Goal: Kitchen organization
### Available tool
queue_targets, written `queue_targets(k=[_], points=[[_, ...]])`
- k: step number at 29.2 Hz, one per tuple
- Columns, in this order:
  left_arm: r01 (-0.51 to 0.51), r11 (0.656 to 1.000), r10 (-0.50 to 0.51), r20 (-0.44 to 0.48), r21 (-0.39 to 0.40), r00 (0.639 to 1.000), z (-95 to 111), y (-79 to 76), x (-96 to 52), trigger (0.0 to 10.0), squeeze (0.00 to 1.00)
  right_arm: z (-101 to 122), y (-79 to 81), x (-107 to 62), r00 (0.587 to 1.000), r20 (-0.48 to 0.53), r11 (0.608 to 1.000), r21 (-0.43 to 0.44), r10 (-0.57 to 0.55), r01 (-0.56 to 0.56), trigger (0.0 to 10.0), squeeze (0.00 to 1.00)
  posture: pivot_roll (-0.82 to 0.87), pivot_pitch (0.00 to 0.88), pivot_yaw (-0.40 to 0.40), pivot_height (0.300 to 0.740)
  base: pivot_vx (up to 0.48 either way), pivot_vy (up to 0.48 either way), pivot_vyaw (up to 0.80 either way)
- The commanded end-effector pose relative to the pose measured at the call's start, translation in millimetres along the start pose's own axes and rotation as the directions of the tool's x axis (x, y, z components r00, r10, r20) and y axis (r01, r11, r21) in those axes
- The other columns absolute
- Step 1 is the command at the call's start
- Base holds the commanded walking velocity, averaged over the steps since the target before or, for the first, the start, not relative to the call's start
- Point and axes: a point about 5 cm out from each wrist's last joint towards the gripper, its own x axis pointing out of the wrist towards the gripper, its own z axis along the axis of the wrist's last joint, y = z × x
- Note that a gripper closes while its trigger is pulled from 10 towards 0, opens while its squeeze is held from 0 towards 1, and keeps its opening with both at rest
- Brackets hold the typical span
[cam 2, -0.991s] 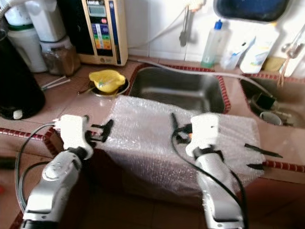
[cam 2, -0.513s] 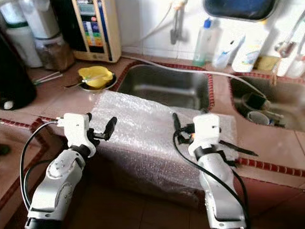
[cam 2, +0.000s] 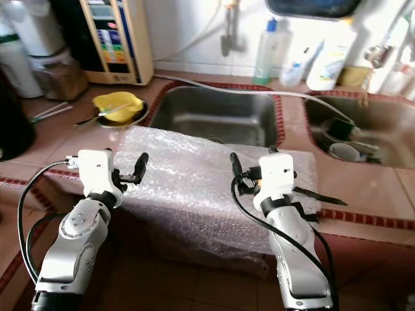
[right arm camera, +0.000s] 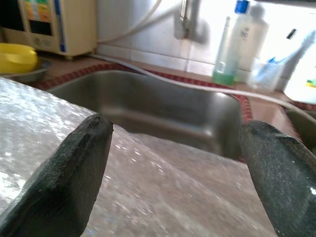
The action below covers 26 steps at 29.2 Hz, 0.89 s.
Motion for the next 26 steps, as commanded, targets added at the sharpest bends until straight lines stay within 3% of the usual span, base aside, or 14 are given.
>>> queue_targets(k=[1,11,19,25,26], points=[[-0.079,0.996,0.079,-0.005,0.034,0.997,-3,10.5,-0.3,10.0,0.00,4,0.8,3.0,1.000,0.019,1.000,0.008,0.013,-0.013,10.0,0.00,0.07,0.000,0.006,0.740,0.000,0.000,0.00],[-0.181,0.980,0.177,0.047,0.087,0.983,4,19.3,-1.3,10.0,0.00,2,7.0,4.8,0.999,0.000,0.999,0.010,0.044,-0.044,10.0,0.00,0.08,0.000,0.002,0.740,0.000,0.000,0.00],[-0.157,0.984,0.152,0.071,0.078,0.986,9,18.2,-1.6,10.0,0.00,12,13.9,5.6,0.996,0.026,0.996,0.018,0.086,-0.087,10.0,0.00,0.07,0.000,0.007,0.740,0.000,0.000,0.00],[-0.178,0.979,0.169,0.093,0.099,0.981,13,20.1,-1.3,10.0,0.00,23,15.2,9.5,0.995,0.064,0.996,-0.047,0.076,-0.073,10.0,0.00,0.07,0.000,0.007,0.740,0.000,0.000,0.00],[-0.200,0.974,0.190,0.099,0.105,0.977,14,22.6,-1.9,10.0,0.00,23,18.0,9.6,0.992,0.064,0.994,0.009,0.106,-0.107,10.0,0.00,0.07,0.000,0.007,0.740,0.000,0.000,0.00]])
